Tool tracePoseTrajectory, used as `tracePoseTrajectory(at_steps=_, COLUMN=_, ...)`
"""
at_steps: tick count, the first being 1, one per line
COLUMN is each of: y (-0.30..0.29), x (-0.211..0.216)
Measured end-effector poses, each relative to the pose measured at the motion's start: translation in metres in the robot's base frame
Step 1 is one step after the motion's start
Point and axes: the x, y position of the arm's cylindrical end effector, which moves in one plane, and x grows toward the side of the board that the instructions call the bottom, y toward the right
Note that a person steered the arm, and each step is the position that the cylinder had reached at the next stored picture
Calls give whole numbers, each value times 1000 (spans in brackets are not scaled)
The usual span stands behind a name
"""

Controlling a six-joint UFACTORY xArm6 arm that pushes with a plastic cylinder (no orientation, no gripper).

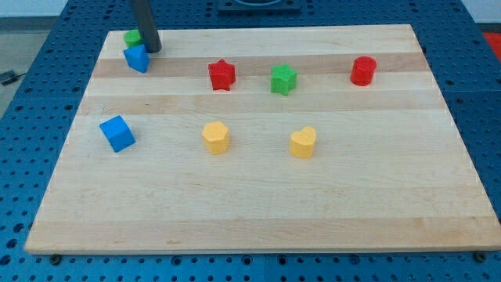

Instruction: Push the yellow hexagon to the red star

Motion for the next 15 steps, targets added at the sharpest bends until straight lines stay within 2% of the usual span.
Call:
tracePoseTrajectory(at_steps=1, y=2, x=3)
tracePoseTrajectory(at_steps=2, y=52, x=6)
tracePoseTrajectory(at_steps=4, y=80, x=-2)
tracePoseTrajectory(at_steps=5, y=156, x=-33)
tracePoseTrajectory(at_steps=6, y=261, x=-44)
tracePoseTrajectory(at_steps=8, y=453, x=-43)
tracePoseTrajectory(at_steps=9, y=546, x=-23)
tracePoseTrajectory(at_steps=10, y=552, x=-16)
tracePoseTrajectory(at_steps=12, y=553, x=67)
tracePoseTrajectory(at_steps=13, y=552, x=94)
tracePoseTrajectory(at_steps=14, y=547, x=164)
tracePoseTrajectory(at_steps=15, y=499, x=229)
